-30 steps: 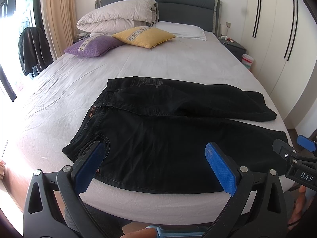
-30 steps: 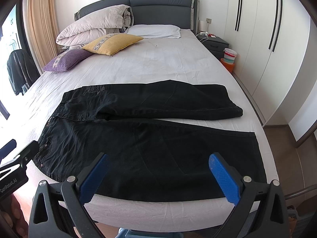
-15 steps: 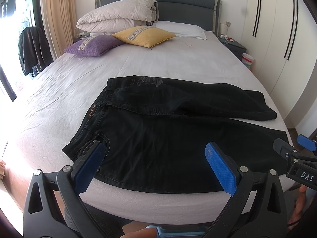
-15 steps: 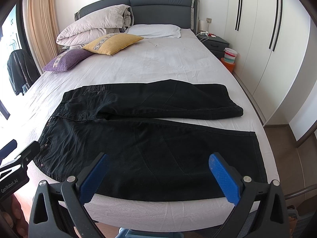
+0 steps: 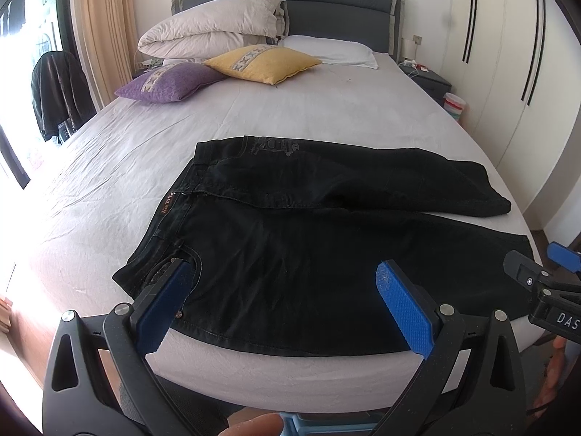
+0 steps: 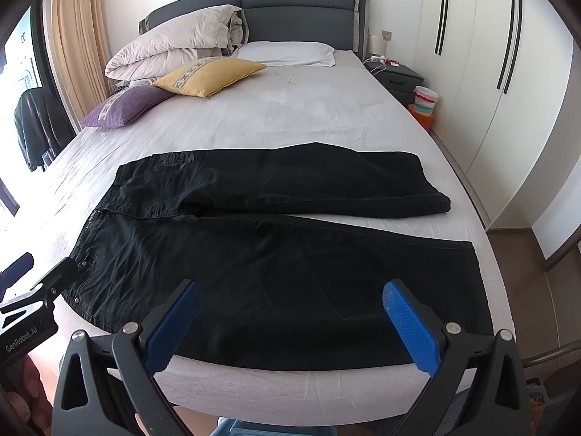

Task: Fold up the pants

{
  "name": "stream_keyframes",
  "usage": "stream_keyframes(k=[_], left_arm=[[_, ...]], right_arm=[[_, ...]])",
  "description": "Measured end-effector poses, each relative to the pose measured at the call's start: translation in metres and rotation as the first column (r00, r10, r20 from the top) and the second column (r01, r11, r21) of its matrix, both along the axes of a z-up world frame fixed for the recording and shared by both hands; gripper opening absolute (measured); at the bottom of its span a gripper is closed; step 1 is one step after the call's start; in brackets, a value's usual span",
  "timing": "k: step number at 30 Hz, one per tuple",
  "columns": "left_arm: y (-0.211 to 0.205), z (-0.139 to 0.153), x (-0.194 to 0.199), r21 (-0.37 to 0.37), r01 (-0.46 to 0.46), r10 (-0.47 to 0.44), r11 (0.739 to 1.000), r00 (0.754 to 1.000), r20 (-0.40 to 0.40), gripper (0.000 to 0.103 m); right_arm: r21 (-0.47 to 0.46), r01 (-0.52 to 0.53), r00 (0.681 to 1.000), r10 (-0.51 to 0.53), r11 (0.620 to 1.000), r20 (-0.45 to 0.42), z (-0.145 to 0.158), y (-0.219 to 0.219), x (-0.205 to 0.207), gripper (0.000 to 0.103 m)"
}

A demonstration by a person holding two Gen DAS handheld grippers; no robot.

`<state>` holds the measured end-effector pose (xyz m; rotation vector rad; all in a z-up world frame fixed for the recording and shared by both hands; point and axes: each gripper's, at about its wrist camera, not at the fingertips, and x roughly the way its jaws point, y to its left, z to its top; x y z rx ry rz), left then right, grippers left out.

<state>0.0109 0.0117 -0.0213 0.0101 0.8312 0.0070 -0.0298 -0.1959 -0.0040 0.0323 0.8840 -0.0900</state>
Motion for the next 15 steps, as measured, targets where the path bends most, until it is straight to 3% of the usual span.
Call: stream_keyframes(k=[8,13,15], left_arm=[[0.003,-0.01,0.013,-0.002,0.013,-0.013,1.0,1.0,-0.016,0.103],[0.007,-0.036,0.036,0.066,0.081,-0.076,0.994,0.994,-0.084,0.103],[0.014,-0.05,0.047,0.041,0.114,-0.108,0.993,0.985,-0.132,0.103]], right_arm=[[0.017,-0.017,1.0,0.017,1.0,-0.021,-0.008,-0.003,0.013,0.103],[0.063,-0.099,0.995,0.099,0.993,0.005,-0.008,-0.01,0.027,0.103],[0.078,-0.154,0.988,0.152,0.985,0.039,-0.004,-0.018,0.037,0.103]])
